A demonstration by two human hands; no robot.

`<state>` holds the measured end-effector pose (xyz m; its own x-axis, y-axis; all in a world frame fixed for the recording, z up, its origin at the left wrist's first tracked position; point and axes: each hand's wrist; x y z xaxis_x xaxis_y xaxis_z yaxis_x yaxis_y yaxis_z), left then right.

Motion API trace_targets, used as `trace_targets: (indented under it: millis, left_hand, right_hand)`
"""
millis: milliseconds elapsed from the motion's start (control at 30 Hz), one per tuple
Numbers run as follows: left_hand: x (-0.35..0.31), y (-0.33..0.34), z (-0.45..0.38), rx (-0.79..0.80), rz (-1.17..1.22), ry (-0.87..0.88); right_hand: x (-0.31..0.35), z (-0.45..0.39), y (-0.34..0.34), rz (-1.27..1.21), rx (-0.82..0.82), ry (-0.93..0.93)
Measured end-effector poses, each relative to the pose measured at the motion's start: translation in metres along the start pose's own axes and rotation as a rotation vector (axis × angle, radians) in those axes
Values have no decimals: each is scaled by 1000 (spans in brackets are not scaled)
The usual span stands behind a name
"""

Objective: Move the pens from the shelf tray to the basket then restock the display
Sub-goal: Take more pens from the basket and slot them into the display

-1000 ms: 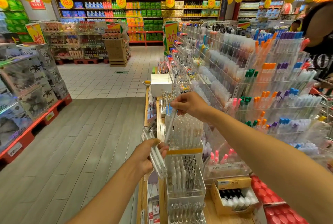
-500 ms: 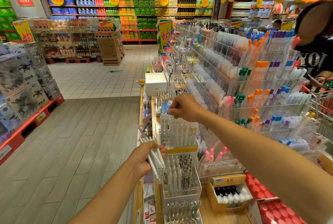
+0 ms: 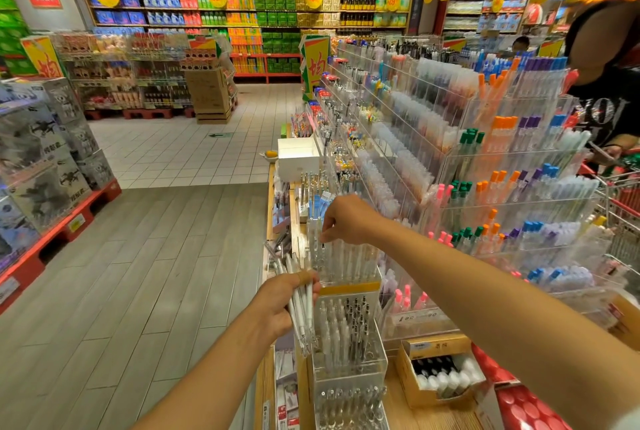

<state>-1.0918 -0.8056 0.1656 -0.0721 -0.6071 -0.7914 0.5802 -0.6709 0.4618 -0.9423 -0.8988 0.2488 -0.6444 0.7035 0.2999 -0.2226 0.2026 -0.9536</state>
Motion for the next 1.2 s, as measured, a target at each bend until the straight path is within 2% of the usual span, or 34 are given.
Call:
trace_targets:
  millis: [167, 333, 500, 667, 767, 900, 1200]
  left_hand:
    - [0, 2, 2, 38, 37, 16]
    - [-3, 7, 4, 67, 52, 66]
    - [-6, 10, 8, 112, 61, 71]
    - [0, -1, 4, -48, 142, -31]
    - [7, -9, 2, -111, 98, -98]
    - [13, -13, 1, -142, 44, -101]
    - [7, -10, 9, -94, 44, -67]
  right_hand:
    - [12, 13, -5, -93, -50, -66]
    - [16, 20, -10, -168, 178, -34]
    - [9, 23, -11, -446, 281, 33]
    - [-3, 22, -27, -552, 214, 98]
    - [-11, 22, -34, -412, 70, 67]
    - [-11, 24, -31, -148, -79, -46]
    - [-7, 25, -24, -98, -67, -88]
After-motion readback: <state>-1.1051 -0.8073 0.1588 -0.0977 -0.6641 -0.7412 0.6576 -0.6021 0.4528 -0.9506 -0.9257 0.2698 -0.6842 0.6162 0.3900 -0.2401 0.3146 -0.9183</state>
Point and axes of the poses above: each hand's wrist, its own z-axis away from the middle knuckle, its own y-axis out of the palm, x = y × z, and after that the axes turned 12 degrees about y, right-handed
